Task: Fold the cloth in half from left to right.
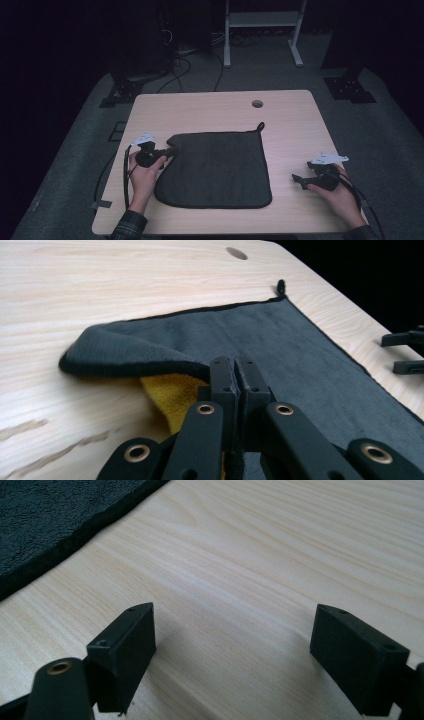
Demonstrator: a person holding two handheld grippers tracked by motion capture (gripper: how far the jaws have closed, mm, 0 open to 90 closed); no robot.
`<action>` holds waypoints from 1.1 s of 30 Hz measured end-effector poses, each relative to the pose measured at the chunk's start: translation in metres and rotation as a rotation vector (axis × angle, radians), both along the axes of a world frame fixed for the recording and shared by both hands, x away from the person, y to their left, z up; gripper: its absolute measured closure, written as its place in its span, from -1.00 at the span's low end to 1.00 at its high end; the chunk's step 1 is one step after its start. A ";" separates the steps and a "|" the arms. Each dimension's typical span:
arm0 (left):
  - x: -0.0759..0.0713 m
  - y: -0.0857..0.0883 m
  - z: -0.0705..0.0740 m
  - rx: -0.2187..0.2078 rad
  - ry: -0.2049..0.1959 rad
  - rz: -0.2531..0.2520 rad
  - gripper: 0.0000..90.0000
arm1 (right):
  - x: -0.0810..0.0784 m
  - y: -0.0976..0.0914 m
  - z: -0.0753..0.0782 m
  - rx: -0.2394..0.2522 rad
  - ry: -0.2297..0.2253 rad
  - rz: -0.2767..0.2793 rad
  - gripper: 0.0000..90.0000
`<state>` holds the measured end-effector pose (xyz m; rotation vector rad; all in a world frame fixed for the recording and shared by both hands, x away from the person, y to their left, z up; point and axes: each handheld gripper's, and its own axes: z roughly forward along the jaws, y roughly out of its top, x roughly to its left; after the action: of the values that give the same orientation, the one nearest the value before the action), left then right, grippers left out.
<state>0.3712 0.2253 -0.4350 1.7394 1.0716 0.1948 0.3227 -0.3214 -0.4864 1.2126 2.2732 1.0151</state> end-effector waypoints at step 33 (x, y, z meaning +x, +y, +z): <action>0.026 -0.096 0.000 -0.086 0.020 -0.239 0.95 | 0.000 0.000 0.000 0.000 0.002 0.003 -0.62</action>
<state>0.3968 0.1296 -0.4346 1.7769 0.8638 -0.0182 0.3230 -0.3210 -0.4863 1.2112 2.2772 1.0149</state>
